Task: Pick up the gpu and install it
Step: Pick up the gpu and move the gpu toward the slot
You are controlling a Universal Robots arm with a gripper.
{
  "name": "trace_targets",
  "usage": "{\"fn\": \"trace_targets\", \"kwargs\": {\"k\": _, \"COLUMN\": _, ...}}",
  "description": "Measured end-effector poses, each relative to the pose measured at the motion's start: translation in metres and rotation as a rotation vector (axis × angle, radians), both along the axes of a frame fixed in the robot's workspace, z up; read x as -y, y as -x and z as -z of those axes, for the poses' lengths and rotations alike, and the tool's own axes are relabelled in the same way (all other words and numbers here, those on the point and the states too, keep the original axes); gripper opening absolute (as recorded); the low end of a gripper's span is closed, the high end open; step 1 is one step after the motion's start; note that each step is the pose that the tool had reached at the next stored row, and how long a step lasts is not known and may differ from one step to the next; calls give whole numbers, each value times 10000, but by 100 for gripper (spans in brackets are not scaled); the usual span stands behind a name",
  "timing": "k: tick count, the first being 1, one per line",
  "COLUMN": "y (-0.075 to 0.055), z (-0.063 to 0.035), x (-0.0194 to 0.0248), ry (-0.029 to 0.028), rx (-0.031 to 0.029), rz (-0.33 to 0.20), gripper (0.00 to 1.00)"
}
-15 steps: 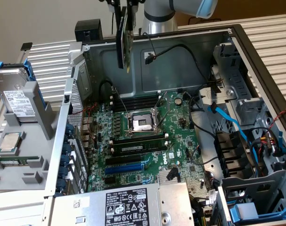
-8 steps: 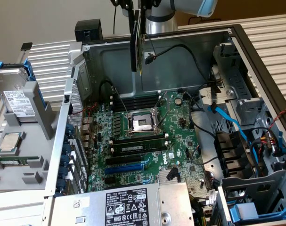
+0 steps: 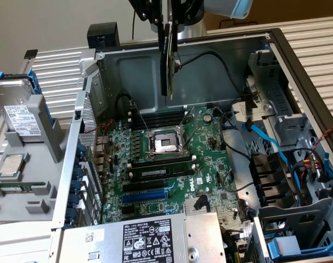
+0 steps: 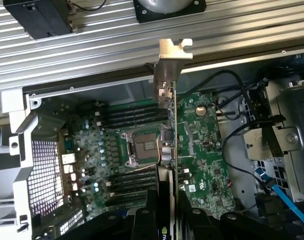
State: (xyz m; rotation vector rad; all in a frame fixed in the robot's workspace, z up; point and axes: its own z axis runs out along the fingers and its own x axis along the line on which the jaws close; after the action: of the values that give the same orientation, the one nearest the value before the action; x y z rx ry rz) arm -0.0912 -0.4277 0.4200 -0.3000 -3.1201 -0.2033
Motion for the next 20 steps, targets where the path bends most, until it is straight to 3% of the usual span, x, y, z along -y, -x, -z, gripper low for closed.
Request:
{"fn": "trace_targets", "kwargs": {"k": 10, "y": -42, "z": 15, "x": -1, "ry": -12, "rx": 8, "rz": -325, "gripper": 27}}
{"fn": "trace_targets", "kwargs": {"k": 20, "y": -47, "z": 19, "x": -1, "ry": -10, "rx": 8, "rz": -2118, "gripper": 27}}
